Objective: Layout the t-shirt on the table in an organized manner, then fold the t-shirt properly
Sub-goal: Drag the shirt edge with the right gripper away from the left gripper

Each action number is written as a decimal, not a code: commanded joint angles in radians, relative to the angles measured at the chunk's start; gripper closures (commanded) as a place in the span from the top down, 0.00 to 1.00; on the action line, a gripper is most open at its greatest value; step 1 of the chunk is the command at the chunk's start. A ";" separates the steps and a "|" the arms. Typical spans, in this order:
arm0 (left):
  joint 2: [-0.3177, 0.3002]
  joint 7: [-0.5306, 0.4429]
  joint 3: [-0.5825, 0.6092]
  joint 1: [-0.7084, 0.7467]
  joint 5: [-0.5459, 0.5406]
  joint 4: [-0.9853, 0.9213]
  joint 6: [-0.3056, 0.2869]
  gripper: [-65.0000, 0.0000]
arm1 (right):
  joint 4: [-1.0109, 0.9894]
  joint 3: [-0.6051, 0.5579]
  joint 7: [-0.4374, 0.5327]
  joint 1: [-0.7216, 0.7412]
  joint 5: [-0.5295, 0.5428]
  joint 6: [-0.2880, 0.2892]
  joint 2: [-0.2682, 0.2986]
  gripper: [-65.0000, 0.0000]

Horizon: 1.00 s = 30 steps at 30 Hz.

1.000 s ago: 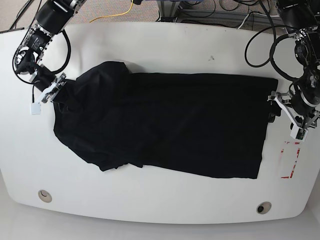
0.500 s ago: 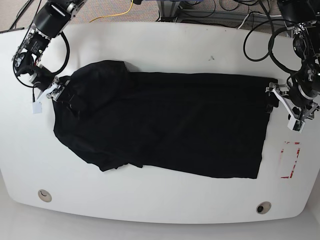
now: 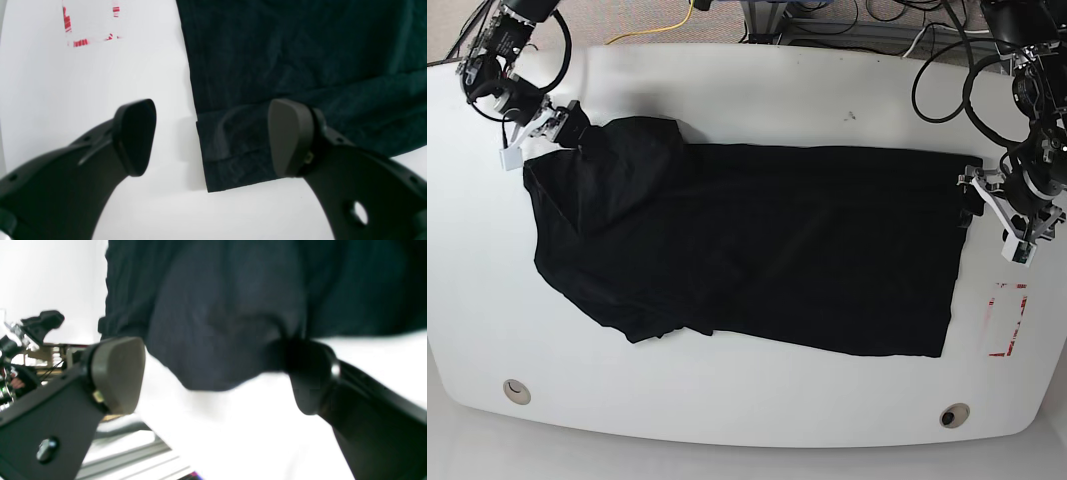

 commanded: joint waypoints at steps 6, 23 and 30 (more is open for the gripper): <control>-0.018 -0.019 -0.004 -0.012 -0.011 0.018 -0.002 0.74 | 0.020 0.006 0.049 -0.058 0.026 0.005 0.055 1.00; -0.017 -0.019 0.030 -0.014 -0.011 0.018 -0.002 0.74 | 0.016 -0.067 0.136 -0.034 -0.078 0.005 0.009 1.00; -0.017 -0.019 0.030 -0.014 -0.011 0.018 -0.002 0.74 | 0.016 -0.071 0.132 -0.006 -0.075 0.005 -0.014 1.00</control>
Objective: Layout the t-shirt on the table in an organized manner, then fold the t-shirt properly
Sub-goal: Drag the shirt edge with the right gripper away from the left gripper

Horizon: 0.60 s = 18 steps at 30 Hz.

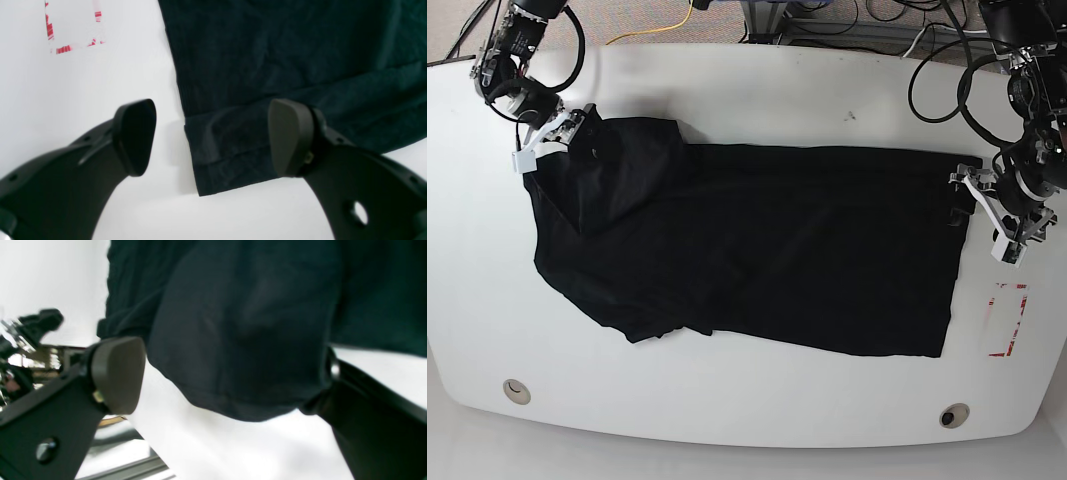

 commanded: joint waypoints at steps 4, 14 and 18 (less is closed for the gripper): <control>-0.019 -0.019 -0.007 -0.013 -0.008 0.018 0.001 0.74 | 0.011 0.006 -0.012 0.015 -0.010 -0.002 0.016 1.00; -0.019 -0.019 -0.007 -0.013 -0.008 0.015 0.001 0.74 | 0.014 0.006 -0.026 0.017 0.031 -0.002 0.018 0.07; -0.013 -0.019 -0.007 -0.013 -0.008 0.015 0.001 0.74 | 0.016 0.005 -0.066 0.020 0.100 -0.002 0.018 0.04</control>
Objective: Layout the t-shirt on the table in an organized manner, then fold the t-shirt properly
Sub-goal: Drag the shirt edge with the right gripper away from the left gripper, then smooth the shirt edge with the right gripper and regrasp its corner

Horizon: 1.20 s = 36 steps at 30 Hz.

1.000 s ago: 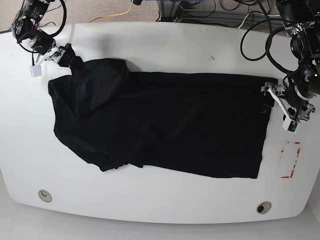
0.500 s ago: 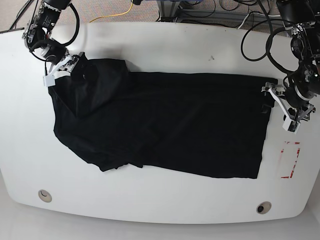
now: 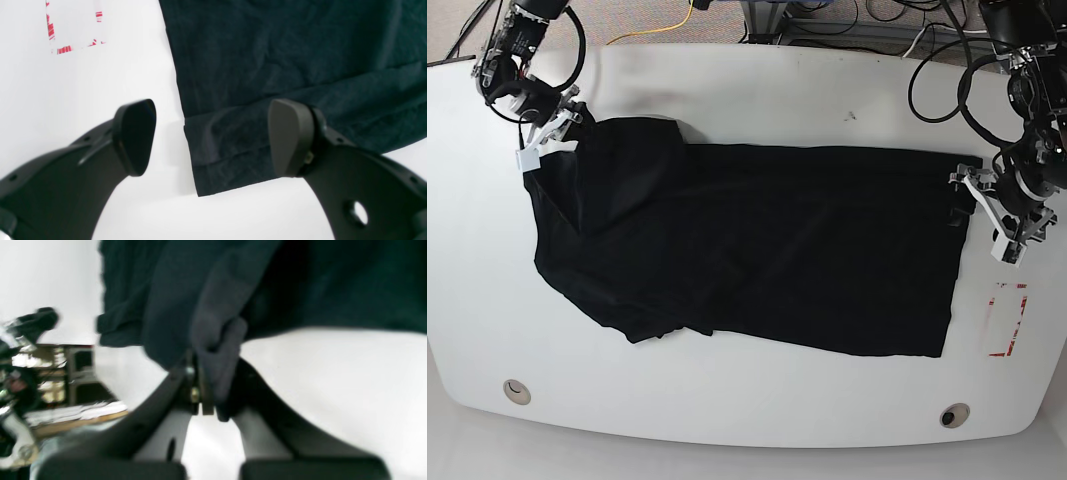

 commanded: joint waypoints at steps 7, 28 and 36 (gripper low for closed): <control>0.013 -0.019 -0.007 -0.013 -0.004 0.015 0.001 0.74 | 0.017 0.002 -0.040 0.027 0.221 0.009 0.016 0.00; 0.013 -0.019 -0.006 -0.013 -0.004 0.018 0.006 0.74 | 0.011 -0.072 -0.055 0.268 0.221 0.009 -0.004 0.00; 0.013 -0.019 -0.006 -0.013 -0.004 0.018 0.006 0.74 | -0.056 -0.072 -0.055 0.369 0.221 0.009 -0.032 0.04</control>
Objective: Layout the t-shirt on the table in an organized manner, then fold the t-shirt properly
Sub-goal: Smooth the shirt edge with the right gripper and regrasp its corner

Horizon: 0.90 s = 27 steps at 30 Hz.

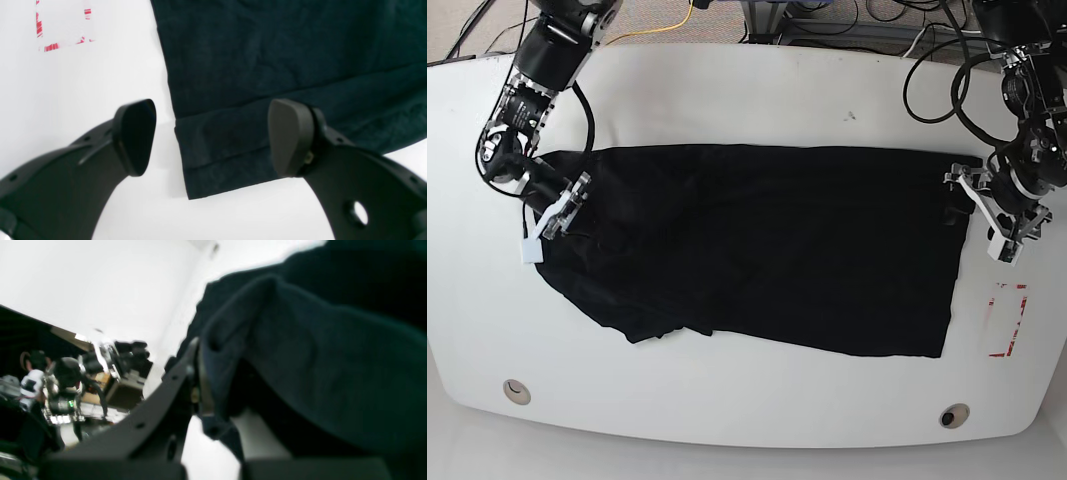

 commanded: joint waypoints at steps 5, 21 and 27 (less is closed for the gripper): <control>-0.017 -0.019 -0.004 -0.014 -0.008 0.018 0.003 0.74 | -0.117 0.003 0.017 0.107 -0.015 0.006 -0.016 0.43; -0.016 -0.019 0.036 -0.017 -0.008 0.019 0.000 0.74 | -0.074 0.087 0.000 0.024 -0.073 0.006 0.092 1.00; -0.016 -0.020 0.036 -0.020 -0.010 0.056 -0.001 0.74 | 0.019 0.115 0.002 -0.093 -0.079 0.006 0.195 1.00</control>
